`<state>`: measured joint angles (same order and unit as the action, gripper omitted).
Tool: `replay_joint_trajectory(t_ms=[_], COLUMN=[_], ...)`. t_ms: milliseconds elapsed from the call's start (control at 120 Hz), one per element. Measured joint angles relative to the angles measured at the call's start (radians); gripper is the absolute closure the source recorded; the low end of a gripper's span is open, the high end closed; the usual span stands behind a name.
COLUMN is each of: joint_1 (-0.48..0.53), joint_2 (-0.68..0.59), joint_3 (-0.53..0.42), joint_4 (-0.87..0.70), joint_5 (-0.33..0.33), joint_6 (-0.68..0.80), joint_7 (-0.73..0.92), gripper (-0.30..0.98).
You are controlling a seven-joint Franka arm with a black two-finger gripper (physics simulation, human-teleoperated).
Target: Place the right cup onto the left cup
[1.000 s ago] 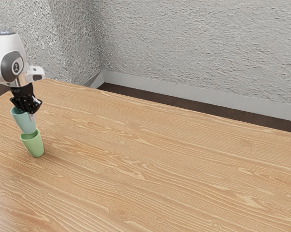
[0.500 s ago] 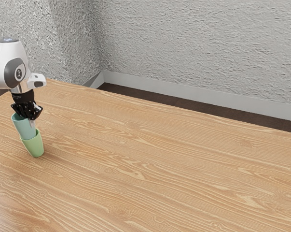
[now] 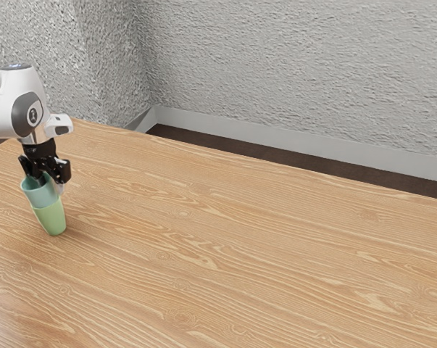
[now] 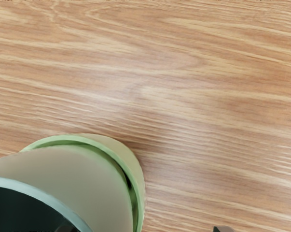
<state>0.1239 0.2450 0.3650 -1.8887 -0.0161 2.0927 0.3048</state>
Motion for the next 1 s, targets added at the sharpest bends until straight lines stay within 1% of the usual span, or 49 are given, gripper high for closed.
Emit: replay_joint_trajectory(t_ms=[92,208,333,525,633,800,1000], joint_1=[0.000,-0.003,-0.019,-0.095,-0.117,-0.124,-0.142], joint_2=[-0.006,-0.039,-0.105,-0.182,-0.207,-0.213,-0.143], joint_3=[0.000,-0.001,-0.009,-0.017,-0.057,-0.157,-0.248], joint_4=[0.000,-0.002,-0.013,-0.021,-0.021,0.012,0.231], joint_5=[-0.006,-0.009,-0.010,-0.007,-0.001,0.003,-0.004], joint_6=[0.002,-0.003,-0.028,-0.098,-0.130,-0.170,-0.251], joint_7=[0.002,0.005,0.008,0.010,0.011,0.012,0.008], gripper=[0.21,0.12,0.07,0.03,0.02,0.01,0.00])
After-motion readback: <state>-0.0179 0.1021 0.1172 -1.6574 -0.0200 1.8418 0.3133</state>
